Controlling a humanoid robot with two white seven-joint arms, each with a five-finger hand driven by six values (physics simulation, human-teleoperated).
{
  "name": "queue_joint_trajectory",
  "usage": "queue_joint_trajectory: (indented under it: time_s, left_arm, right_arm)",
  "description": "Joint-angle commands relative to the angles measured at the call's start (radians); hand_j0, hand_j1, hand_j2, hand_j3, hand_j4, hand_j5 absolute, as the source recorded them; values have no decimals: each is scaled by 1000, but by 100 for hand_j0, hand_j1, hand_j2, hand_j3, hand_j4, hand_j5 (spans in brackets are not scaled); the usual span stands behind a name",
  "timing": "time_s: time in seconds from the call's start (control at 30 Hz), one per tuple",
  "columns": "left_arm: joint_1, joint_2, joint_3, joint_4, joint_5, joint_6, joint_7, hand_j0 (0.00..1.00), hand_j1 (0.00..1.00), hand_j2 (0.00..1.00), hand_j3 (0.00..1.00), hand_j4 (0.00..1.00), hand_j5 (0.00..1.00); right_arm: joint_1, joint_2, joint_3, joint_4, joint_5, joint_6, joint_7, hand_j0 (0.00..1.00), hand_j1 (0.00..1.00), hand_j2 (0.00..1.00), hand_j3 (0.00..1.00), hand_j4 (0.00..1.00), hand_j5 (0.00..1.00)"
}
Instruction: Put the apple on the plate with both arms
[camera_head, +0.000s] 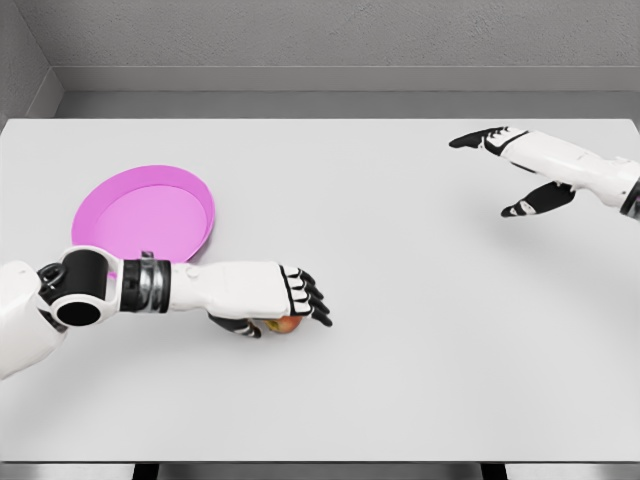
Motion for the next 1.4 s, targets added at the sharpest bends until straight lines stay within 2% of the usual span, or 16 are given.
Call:
queue_joint_trajectory:
  time_s: [0.0, 0.27, 0.4, 0.47, 0.9, 1.1, 1.3, 1.37]
  left_arm:
    - [0, 0, -5, 0, 6, 2, -2, 89, 89, 89, 89, 89, 89]
    - [-2, 7, -5, 1, 6, 2, -2, 81, 81, 81, 81, 81, 81]
    - [-9, 7, -5, 14, 5, 2, -3, 80, 80, 80, 80, 80, 80]
    - [-11, 0, -5, 21, 6, 2, -35, 80, 80, 80, 80, 80, 80]
    - [-11, -5, -5, 26, 0, 2, -37, 80, 80, 80, 80, 80, 80]
    - [-9, -3, -6, 23, -1, 2, -40, 58, 58, 58, 58, 58, 58]
    - [-9, -2, -5, 23, -1, 2, -40, 49, 49, 49, 49, 49, 49]
    - [-11, 1, 0, 24, -3, 2, -40, 48, 48, 48, 48, 48, 48]
  right_arm:
    - [-2, -1, 0, -3, -6, 3, 0, 100, 100, 100, 100, 100, 100]
    - [-5, -1, -2, -5, -6, 3, 0, 100, 100, 100, 100, 100, 100]
    - [-2, -3, -2, -6, -6, 3, 0, 100, 100, 100, 100, 100, 100]
    - [0, -3, -2, -6, -6, 3, 0, 100, 100, 100, 100, 100, 100]
    - [2, -3, 0, -28, -6, 3, 0, 100, 100, 100, 100, 100, 100]
    - [3, -3, -2, -41, -6, 3, 0, 100, 100, 100, 100, 100, 100]
    - [5, -3, -2, -43, -6, 3, 0, 100, 100, 100, 100, 100, 100]
    - [3, -3, -2, -43, -6, 3, 0, 100, 100, 100, 100, 100, 100]
